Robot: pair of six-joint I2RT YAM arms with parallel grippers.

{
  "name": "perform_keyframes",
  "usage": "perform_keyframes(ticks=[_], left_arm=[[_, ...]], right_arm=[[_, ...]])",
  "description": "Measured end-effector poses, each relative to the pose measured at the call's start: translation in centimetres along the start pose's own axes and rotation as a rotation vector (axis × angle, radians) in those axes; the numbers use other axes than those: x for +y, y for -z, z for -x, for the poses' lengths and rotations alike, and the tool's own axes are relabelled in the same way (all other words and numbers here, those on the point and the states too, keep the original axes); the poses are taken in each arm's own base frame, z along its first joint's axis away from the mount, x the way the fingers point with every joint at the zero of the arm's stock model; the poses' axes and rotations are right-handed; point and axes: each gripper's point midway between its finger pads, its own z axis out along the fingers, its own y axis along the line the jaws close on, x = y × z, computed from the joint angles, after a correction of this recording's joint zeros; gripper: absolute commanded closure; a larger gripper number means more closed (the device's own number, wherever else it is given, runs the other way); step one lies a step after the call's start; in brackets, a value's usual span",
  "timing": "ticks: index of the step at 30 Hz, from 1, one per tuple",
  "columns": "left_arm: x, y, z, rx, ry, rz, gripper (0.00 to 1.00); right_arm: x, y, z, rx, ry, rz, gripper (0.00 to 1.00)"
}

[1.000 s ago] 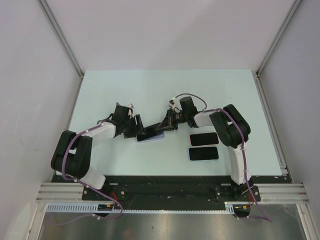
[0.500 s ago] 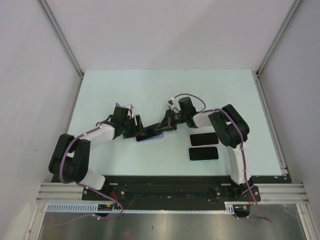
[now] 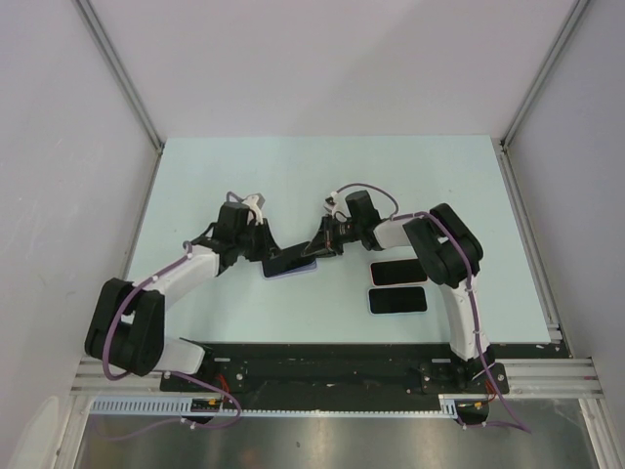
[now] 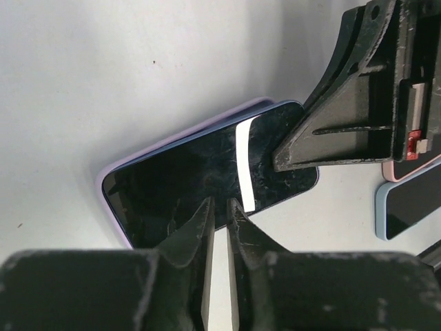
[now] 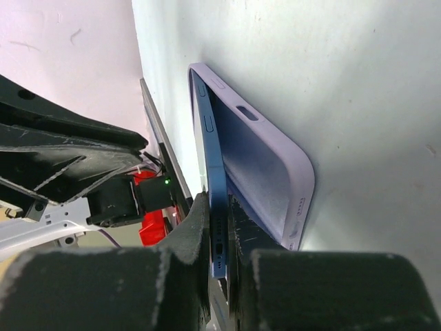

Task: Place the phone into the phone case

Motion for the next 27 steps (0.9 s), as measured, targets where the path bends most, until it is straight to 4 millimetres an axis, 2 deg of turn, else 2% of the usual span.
perform_keyframes(ticks=[4,14,21,27], left_arm=[[0.4,-0.7,-0.9,0.037,0.002,0.006,0.91],[1.8,-2.8,-3.5,0.14,0.025,0.043,0.96],[1.4,-3.3,-3.0,0.139,0.021,0.03,0.98],[1.1,-3.7,-2.6,0.132,0.018,0.012,0.99]], right_arm=[[-0.2,-0.1,0.0,0.002,0.01,-0.002,0.88],[-1.8,-0.6,-0.3,-0.003,0.02,-0.07,0.71],[-1.6,-0.6,-0.4,0.004,0.046,-0.113,0.59],[-1.2,-0.7,-0.3,0.011,0.1,-0.221,0.52]])
